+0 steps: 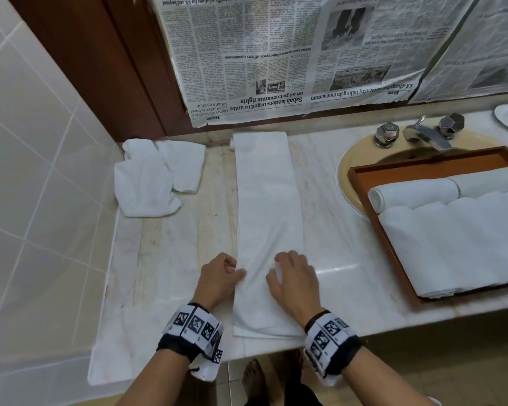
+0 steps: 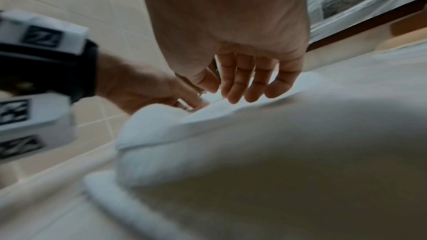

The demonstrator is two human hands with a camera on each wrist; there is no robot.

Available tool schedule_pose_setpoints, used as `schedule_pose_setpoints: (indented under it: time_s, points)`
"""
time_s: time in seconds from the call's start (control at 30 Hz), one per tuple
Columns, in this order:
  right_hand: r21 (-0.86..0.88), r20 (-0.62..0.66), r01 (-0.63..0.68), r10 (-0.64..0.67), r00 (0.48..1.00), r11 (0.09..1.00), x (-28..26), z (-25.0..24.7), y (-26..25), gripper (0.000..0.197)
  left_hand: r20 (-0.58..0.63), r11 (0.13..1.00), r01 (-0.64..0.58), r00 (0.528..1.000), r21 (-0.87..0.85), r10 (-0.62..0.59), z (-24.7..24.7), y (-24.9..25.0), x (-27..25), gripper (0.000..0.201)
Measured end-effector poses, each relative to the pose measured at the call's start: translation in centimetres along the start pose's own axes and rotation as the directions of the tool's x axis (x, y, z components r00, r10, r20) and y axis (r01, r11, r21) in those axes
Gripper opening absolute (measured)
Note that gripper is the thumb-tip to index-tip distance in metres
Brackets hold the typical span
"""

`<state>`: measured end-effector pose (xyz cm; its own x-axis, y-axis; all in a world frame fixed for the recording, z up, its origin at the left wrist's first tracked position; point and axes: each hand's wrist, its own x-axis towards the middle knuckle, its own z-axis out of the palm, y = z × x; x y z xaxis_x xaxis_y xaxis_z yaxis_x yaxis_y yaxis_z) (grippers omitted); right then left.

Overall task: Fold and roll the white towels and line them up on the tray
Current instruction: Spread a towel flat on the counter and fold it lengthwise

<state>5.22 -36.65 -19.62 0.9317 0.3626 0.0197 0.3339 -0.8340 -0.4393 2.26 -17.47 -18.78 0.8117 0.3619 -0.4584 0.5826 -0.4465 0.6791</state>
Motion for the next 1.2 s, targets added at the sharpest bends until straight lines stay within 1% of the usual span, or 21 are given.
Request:
schedule_pose_setpoints:
  time_s: [0.07, 0.13, 0.17, 0.27, 0.3, 0.37, 0.4, 0.5, 0.6, 0.7, 0.73, 0.8, 0.87, 0.9, 0.93, 0.97, 1.0, 1.03, 1.07, 1.13, 1.2]
  points:
    - [-0.088, 0.056, 0.006, -0.001, 0.998, 0.996, 0.0, -0.5, 1.9, 0.047, -0.025, 0.999, -0.006, 1.000, 0.036, 0.007, 0.4, -0.4, -0.7, 0.019]
    - [-0.148, 0.085, 0.015, -0.003, 0.996, 0.989, 0.0, -1.1, 3.7, 0.048, -0.049, 0.997, -0.025, 0.998, 0.075, 0.029, 0.7, -0.6, -1.2, 0.017]
    - [-0.153, 0.086, -0.022, 0.036, 0.996, 0.988, 0.0, -1.6, 4.3, 0.046, -0.055, 0.996, -0.031, 0.998, 0.085, 0.036, 0.9, -0.6, -1.4, 0.018]
    - [-0.053, 0.099, -0.240, 0.244, 0.965, 0.969, 0.6, -2.8, 5.4, 0.037, -0.062, 0.992, -0.047, 0.997, 0.118, 0.054, 1.2, -0.5, -2.0, 0.023]
    - [-0.020, 0.114, -0.288, 0.289, 0.951, 0.957, 0.9, -3.1, 5.4, 0.032, -0.058, 0.990, -0.050, 0.997, 0.130, 0.058, 1.3, -0.4, -2.1, 0.026]
    - [0.032, 0.178, -0.325, 0.315, 0.932, 0.945, 1.3, -3.3, 5.4, 0.023, -0.040, 0.987, -0.044, 0.998, 0.153, 0.051, 1.3, -0.2, -2.0, 0.030]
    - [0.061, 0.202, -0.337, 0.319, 0.926, 0.939, 1.5, -3.3, 5.3, 0.023, -0.029, 0.984, -0.039, 0.999, 0.173, 0.045, 1.3, 0.0, -1.9, 0.031]
    - [0.100, 0.187, -0.353, 0.331, 0.925, 0.930, 1.7, -3.9, 5.5, 0.025, 0.008, 0.975, -0.030, 1.000, 0.221, 0.029, 1.3, 0.3, -2.0, 0.032]
    - [-0.015, 0.199, -0.316, 0.313, 0.929, 0.949, 1.5, -4.2, 5.7, 0.020, 0.047, 0.980, -0.037, 0.998, 0.196, 0.029, 1.6, 0.4, -2.5, 0.031]
    - [-0.081, 0.233, -0.301, 0.311, 0.921, 0.950, 1.4, -4.3, 5.8, 0.012, 0.142, 0.985, -0.021, 0.990, 0.173, -0.004, 2.3, 0.4, -3.3, 0.034]
    - [-0.098, 0.216, -0.279, 0.294, 0.931, 0.955, 1.5, -4.3, 5.7, 0.009, 0.173, 0.982, -0.009, 0.985, 0.186, -0.024, 2.5, 0.4, -3.6, 0.038]
    - [-0.133, 0.118, -0.171, 0.187, 0.975, 0.976, 2.0, -4.2, 5.8, 0.013, 0.215, 0.969, 0.004, 0.975, 0.246, -0.058, 2.5, 0.5, -3.8, 0.051]
    - [-0.081, -0.008, -0.046, 0.045, 0.999, 0.996, 2.8, -3.8, 5.8, 0.016, 0.168, 0.963, -0.017, 0.985, 0.268, -0.029, 2.2, 0.9, -3.1, 0.056]
    - [-0.047, -0.040, 0.014, -0.016, 0.999, 0.999, 3.3, -3.5, 5.6, 0.021, 0.099, 0.967, -0.056, 0.995, 0.248, 0.032, 2.1, 1.3, -2.5, 0.052]
    - [-0.026, -0.037, 0.068, -0.069, 0.997, 0.997, 4.0, -3.3, 5.3, 0.031, 0.006, 0.958, -0.125, 0.992, 0.258, 0.127, 2.2, 1.6, -1.6, 0.045]
    - [-0.020, -0.011, 0.112, -0.112, 0.994, 0.994, 4.6, -3.0, 4.8, 0.041, -0.075, 0.930, -0.202, 0.969, 0.309, 0.235, 2.5, 2.0, -0.5, 0.042]
    - [-0.029, 0.026, 0.147, -0.146, 0.989, 0.989, 5.4, -2.7, 4.4, 0.048, -0.106, 0.891, -0.254, 0.944, 0.376, 0.313, 3.0, 2.5, 0.5, 0.044]
    - [-0.038, 0.082, 0.179, -0.176, 0.981, 0.983, 6.1, -2.2, 4.0, 0.053, -0.098, 0.857, -0.286, 0.928, 0.430, 0.359, 3.6, 3.1, 1.4, 0.050]
    - [-0.046, 0.156, 0.205, -0.196, 0.968, 0.978, 6.7, -1.7, 3.7, 0.057, -0.058, 0.829, -0.295, 0.930, 0.476, 0.364, 4.1, 3.6, 2.3, 0.056]
    - [-0.088, 0.289, 0.256, -0.222, 0.931, 0.963, 7.4, -0.5, 4.0, 0.060, 0.040, 0.766, -0.274, 0.950, 0.582, 0.310, 5.1, 4.1, 3.5, 0.066]
    - [-0.148, 0.336, 0.297, -0.235, 0.912, 0.943, 7.9, 0.1, 5.1, 0.060, 0.052, 0.728, -0.240, 0.961, 0.642, 0.272, 5.4, 3.5, 4.4, 0.067]
